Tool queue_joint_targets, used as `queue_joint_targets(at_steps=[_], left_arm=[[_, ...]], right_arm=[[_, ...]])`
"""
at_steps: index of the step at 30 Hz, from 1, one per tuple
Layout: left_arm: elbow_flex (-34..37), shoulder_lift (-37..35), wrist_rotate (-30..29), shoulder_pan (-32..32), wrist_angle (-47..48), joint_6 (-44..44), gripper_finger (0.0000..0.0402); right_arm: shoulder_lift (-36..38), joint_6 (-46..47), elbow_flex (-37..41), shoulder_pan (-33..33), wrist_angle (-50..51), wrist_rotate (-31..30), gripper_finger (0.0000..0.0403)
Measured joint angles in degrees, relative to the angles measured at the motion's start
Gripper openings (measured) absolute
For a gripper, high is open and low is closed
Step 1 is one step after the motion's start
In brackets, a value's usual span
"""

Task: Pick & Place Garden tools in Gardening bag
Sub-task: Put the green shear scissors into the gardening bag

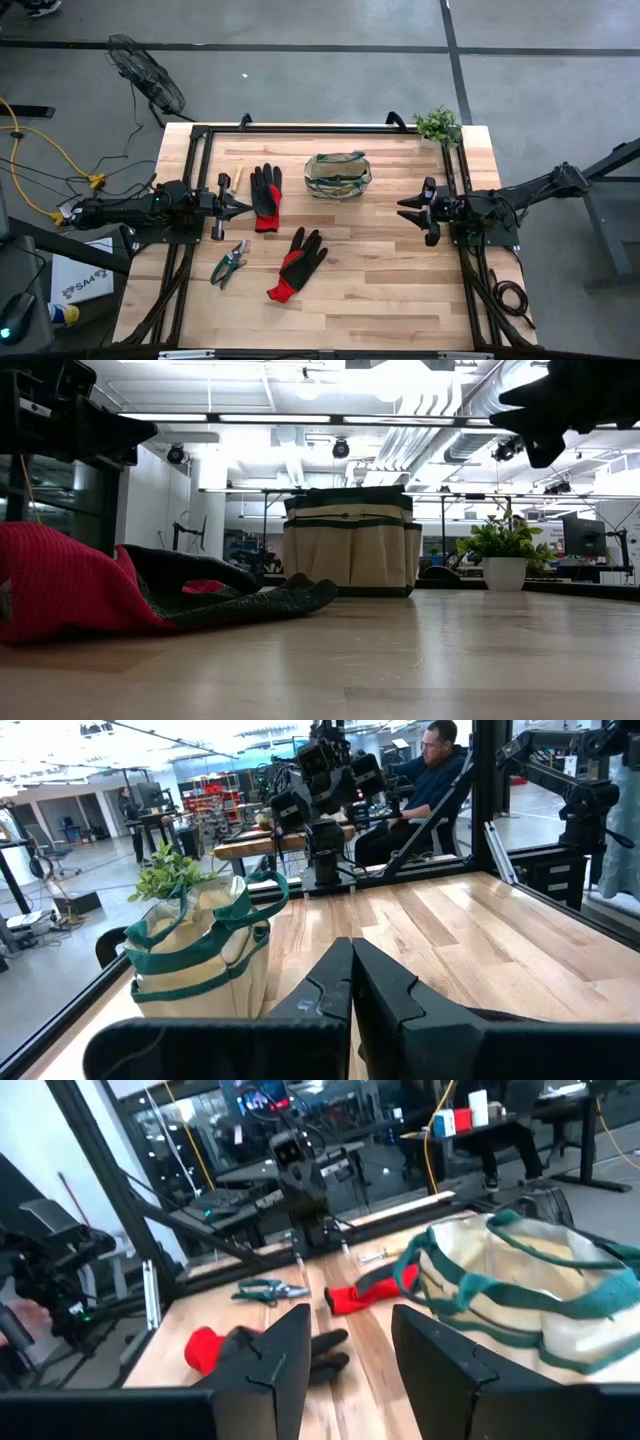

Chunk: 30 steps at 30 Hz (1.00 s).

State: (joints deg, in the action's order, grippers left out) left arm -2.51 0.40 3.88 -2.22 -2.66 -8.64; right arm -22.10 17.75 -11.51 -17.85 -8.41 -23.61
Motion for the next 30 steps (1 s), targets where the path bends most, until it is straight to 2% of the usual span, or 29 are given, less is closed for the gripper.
queue_joint_targets(at_steps=[11,17,25,30], left_arm=[[-0.01,0.0,0.0,0.0,-0.17,0.0,0.0001],[0.0,-0.01,0.0,-0.02,-0.2,0.0,0.0001],[0.0,0.0,0.24,0.0,-0.55,6.45,0.0001],[0.0,-0.02,-0.68,0.0,-0.39,8.76,0.0001]], right_arm=[[5.0,-0.64,0.02,0.0,2.62,0.19,0.0135],[5.33,-0.12,0.13,0.0,2.13,2.78,0.0135],[5.33,-1.44,10.65,0.0,-16.6,4.63,0.0135],[5.37,-0.61,11.02,0.84,-15.94,5.33,0.0135]])
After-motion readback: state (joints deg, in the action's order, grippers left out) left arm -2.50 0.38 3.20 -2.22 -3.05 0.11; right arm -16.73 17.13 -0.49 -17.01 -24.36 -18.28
